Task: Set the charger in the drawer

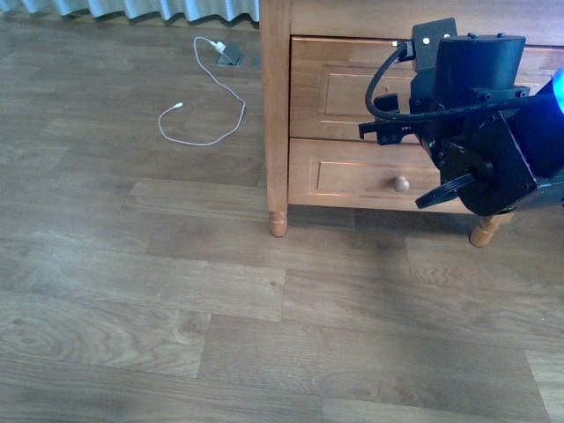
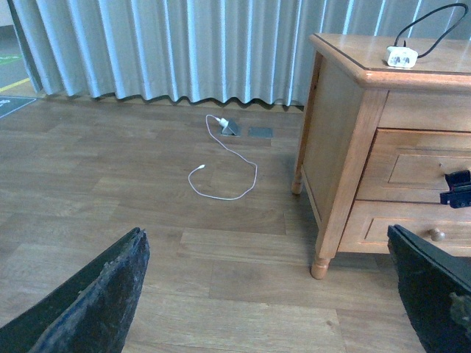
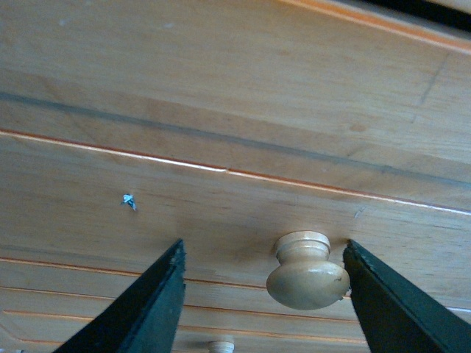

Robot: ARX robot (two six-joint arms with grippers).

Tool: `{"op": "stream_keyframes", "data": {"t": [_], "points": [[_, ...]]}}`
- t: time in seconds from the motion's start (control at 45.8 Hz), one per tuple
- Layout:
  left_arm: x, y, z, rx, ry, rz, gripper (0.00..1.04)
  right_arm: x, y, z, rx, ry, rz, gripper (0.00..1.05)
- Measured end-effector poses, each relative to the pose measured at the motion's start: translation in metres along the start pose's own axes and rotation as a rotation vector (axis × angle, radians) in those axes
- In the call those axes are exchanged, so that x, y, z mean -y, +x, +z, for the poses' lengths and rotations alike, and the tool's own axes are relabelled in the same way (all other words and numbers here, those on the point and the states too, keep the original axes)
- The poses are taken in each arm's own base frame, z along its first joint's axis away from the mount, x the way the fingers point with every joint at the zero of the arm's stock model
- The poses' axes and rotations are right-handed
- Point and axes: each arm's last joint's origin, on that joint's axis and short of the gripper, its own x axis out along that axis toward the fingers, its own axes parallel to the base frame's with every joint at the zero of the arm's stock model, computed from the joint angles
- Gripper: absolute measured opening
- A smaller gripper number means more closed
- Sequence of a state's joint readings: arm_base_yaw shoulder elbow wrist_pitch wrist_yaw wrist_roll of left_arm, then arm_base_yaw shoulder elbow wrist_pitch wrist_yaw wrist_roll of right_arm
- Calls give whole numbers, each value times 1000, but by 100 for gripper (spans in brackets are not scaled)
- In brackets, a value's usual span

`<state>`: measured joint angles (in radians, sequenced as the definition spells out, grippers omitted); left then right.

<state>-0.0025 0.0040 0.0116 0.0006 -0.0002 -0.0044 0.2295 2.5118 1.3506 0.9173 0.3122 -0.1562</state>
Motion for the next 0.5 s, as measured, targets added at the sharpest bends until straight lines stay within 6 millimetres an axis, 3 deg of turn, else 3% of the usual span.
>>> {"op": "stream_keyframes", "data": {"t": [0.284,0.502], "points": [[0,0,0,0,0,0,99,5,2,-1,-4,-15,-11,26],[0,0,0,0,0,0,99,7,-2,-1,-9,2,11,24]]}}
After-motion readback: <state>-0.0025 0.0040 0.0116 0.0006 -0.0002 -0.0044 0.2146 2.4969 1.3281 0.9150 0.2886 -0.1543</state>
